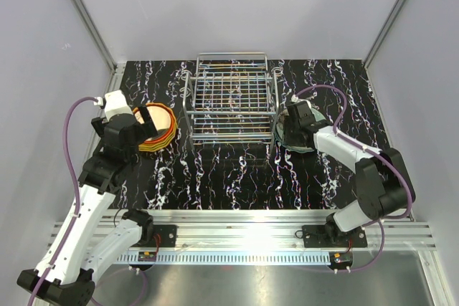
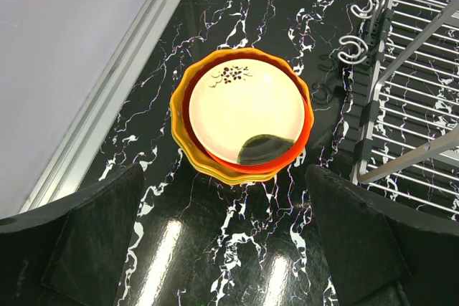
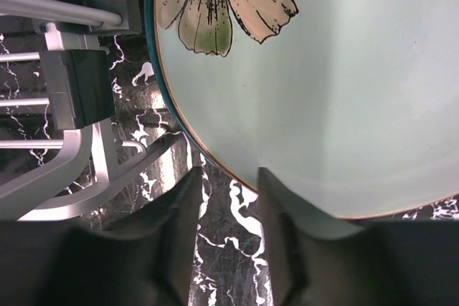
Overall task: Load the plates into the dish rack
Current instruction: Grab a plate with the right arm
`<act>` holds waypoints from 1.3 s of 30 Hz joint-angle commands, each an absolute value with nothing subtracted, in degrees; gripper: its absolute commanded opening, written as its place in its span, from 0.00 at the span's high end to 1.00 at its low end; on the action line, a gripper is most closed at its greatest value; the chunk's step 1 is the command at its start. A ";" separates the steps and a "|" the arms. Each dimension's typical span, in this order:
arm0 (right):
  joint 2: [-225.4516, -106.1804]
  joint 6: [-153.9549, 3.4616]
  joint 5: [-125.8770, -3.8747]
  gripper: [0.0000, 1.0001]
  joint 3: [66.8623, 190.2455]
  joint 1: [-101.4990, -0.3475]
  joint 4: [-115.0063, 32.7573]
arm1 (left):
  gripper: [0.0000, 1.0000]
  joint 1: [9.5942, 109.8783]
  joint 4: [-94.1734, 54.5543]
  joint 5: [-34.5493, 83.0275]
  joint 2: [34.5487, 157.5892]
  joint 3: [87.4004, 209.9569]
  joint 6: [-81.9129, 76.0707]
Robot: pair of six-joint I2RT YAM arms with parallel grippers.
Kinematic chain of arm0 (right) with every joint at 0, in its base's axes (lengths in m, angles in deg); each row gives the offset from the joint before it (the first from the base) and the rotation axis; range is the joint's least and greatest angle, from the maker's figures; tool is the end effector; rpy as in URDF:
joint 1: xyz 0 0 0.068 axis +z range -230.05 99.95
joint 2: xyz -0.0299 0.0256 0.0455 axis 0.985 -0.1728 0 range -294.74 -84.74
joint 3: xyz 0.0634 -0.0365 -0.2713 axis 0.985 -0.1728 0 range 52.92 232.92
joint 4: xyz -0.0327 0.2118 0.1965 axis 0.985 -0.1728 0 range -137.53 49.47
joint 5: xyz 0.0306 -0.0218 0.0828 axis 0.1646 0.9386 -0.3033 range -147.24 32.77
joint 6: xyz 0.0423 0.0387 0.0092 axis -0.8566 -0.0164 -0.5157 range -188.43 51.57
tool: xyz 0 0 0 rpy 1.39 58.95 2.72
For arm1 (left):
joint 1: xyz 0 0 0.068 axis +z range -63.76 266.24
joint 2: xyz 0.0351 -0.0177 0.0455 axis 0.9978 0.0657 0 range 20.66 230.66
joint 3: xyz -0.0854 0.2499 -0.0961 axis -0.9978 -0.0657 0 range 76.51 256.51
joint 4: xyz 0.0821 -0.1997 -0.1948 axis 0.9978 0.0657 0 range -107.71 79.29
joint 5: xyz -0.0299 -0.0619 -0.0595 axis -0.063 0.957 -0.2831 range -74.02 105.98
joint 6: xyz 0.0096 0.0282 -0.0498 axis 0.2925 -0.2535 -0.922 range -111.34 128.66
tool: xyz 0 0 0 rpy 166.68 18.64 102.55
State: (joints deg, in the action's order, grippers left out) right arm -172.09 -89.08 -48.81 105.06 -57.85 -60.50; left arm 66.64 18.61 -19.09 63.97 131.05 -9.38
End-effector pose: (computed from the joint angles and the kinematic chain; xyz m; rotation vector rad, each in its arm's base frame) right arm 0.3109 0.1204 0.1809 0.0241 2.5225 0.1160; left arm 0.1764 -0.0375 0.3673 -0.3543 1.8964 0.1776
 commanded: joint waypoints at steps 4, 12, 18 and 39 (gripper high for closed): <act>-169.73 -85.66 -47.57 0.33 106.44 -57.37 -61.27 | 0.01 66.37 15.87 -19.00 63.99 131.70 -9.80; -171.74 -84.69 -44.07 0.07 106.88 -57.29 -62.32 | 0.01 66.46 15.96 -19.09 64.17 131.62 -9.71; -175.43 -82.59 -38.62 0.00 109.08 -57.02 -63.11 | 0.01 66.37 15.96 -18.83 64.52 131.79 -9.80; -181.06 -82.49 -29.90 0.00 111.19 -58.16 -65.67 | 0.01 66.37 16.04 -18.39 65.05 131.79 -9.71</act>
